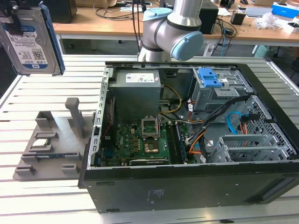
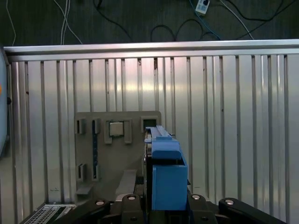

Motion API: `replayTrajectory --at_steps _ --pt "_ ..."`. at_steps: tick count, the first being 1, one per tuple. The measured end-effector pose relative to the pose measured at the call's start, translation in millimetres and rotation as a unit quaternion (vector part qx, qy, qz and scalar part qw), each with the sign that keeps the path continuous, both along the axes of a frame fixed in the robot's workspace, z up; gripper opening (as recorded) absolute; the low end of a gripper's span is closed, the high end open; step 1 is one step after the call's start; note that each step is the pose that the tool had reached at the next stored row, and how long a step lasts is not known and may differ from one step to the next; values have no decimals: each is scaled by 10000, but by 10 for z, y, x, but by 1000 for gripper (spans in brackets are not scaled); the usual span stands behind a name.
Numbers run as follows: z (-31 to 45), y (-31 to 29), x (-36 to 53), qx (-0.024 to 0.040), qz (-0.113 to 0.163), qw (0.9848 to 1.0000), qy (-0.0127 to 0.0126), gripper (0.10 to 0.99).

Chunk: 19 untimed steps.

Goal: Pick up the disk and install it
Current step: 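Pick up the disk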

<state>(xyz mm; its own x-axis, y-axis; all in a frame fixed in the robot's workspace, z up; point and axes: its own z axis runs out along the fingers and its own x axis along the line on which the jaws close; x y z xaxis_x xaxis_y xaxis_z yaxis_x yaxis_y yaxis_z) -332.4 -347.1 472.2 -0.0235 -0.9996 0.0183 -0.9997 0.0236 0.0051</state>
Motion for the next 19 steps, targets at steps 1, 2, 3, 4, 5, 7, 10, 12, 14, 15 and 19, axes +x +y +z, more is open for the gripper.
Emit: replayTrajectory --at_steps 1,2,3,4,5,7,10,12,14,15,19 --pt "16 0 0 0 0 10000 1 361" --pt "31 1 0 0 0 10000 1 361" --pt "48 2 1 0 0 10000 2 361" --pt "63 2 1 0 0 10000 3 361" --pt "90 3 2 0 0 10000 4 361" --pt "125 5 2 0 0 10000 5 361" --pt "206 9 3 0 0 10000 8 361" --pt "240 11 4 0 0 10000 9 361" --pt "297 13 5 0 0 10000 12 361" --pt "312 14 5 0 0 10000 12 361" --pt "413 18 7 0 0 10000 17 361"
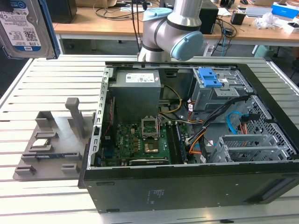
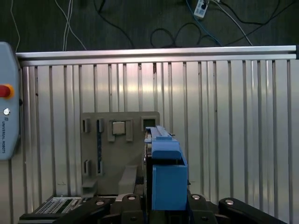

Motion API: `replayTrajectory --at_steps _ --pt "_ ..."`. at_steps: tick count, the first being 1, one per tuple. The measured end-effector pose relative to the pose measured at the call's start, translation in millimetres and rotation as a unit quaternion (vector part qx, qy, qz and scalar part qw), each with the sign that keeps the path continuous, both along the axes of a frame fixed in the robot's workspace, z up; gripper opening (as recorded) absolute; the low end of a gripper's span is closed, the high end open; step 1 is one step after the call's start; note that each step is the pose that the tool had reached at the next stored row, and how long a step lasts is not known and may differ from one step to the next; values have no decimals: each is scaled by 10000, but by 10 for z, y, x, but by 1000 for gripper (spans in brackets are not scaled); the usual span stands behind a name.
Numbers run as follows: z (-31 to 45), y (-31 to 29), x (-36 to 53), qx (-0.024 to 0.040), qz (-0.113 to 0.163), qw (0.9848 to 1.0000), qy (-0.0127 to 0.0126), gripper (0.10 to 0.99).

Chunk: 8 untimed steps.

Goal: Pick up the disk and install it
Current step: 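Pick up the disk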

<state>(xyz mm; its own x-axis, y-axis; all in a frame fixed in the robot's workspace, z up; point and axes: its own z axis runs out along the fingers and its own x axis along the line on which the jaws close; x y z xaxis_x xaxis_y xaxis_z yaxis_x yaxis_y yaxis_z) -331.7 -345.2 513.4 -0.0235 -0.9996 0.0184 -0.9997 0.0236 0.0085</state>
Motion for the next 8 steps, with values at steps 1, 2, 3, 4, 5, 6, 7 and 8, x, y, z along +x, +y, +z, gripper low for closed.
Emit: replayTrajectory --at_steps 1,2,3,4,5,6,7,8 --pt "19 1 1 0 0 10000 1 361" --pt "39 2 1 0 0 10000 1 361" --pt "54 3 1 0 0 10000 2 361" --pt "73 3 1 0 0 10000 2 361" --pt "90 4 1 0 0 10000 3 361" --pt "107 5 1 0 0 10000 3 361" --pt "121 6 1 0 0 10000 3 361" --pt "147 6 1 0 0 10000 4 361"
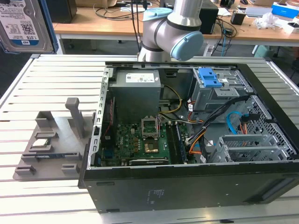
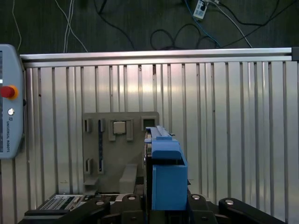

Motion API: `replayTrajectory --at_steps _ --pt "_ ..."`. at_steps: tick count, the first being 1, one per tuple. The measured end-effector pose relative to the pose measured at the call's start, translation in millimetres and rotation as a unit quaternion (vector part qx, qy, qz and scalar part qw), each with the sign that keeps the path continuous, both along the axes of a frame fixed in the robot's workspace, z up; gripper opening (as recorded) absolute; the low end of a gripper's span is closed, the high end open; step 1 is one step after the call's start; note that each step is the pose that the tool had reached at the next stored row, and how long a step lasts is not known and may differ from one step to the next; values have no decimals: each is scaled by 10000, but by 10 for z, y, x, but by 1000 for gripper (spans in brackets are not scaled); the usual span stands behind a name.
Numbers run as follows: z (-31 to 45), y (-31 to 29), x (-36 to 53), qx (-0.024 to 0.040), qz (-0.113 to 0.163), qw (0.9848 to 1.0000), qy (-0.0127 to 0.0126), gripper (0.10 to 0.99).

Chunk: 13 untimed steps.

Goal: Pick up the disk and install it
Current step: 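Pick up the disk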

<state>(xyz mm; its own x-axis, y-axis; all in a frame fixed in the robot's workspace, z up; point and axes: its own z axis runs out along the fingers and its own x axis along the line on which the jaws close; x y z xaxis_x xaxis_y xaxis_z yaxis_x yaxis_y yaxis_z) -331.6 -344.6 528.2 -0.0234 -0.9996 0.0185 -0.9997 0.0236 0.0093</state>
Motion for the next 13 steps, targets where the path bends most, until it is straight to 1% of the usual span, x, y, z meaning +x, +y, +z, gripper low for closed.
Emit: replayTrajectory --at_steps 8,10,13 --pt "14 0 1 0 0 10000 0 361" --pt "15 0 21 0 0 10000 0 361" --pt "14 0 104 0 0 10000 -1 361"
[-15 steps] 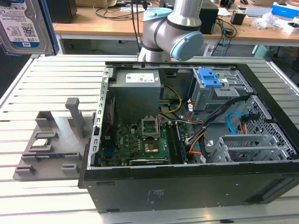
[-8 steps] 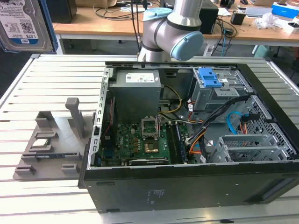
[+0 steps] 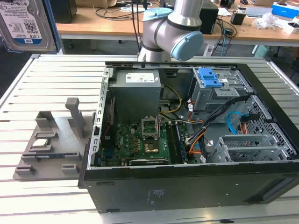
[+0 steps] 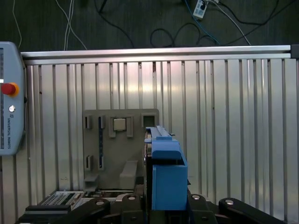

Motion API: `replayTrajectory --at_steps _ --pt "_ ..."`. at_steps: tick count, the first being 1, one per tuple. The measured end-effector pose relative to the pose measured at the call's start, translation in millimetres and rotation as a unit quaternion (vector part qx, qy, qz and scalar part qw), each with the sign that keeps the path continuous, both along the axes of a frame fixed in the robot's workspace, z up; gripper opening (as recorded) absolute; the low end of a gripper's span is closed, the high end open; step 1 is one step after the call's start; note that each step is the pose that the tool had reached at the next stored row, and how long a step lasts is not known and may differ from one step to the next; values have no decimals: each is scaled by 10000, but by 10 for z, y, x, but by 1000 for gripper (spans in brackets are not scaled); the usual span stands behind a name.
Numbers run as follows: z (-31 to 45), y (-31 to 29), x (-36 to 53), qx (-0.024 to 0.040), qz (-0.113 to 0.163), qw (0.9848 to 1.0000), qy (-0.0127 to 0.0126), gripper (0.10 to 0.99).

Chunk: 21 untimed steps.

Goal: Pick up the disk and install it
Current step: 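Pick up the disk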

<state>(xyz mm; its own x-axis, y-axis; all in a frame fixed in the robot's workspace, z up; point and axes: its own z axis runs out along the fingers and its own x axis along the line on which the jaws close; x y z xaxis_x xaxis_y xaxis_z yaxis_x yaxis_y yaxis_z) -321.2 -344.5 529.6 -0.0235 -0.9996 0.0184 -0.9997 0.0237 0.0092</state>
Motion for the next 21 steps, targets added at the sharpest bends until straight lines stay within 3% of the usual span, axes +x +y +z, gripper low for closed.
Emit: replayTrajectory --at_steps 9,16,21 --pt "0 0 165 0 0 10000 0 361" --pt "0 0 214 0 1 10000 0 361" --pt "0 0 295 0 0 10000 0 361"
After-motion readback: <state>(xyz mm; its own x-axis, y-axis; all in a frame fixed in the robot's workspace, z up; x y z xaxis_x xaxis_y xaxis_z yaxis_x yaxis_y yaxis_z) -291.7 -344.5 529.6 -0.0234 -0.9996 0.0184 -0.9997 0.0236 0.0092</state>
